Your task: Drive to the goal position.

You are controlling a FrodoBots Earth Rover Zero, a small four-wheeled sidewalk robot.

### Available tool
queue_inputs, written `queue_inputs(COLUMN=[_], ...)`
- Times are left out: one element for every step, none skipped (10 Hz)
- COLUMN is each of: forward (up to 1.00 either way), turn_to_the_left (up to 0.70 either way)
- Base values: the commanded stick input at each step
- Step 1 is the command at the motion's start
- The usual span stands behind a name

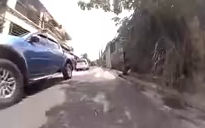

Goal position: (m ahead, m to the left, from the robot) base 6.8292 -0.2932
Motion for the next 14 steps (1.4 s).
queue_inputs(forward=[0.7,0.7,0.7,0.7,0.7,0.7,0.7,0.7,0.7,0.7,0.7,0.7,0.7,0.7], turn_to_the_left=[0.0,0.0,0.0,0.0,0.0,0.0,0.0,0.0,0.0,0.0,0.0,0.13,0.35,0.24])
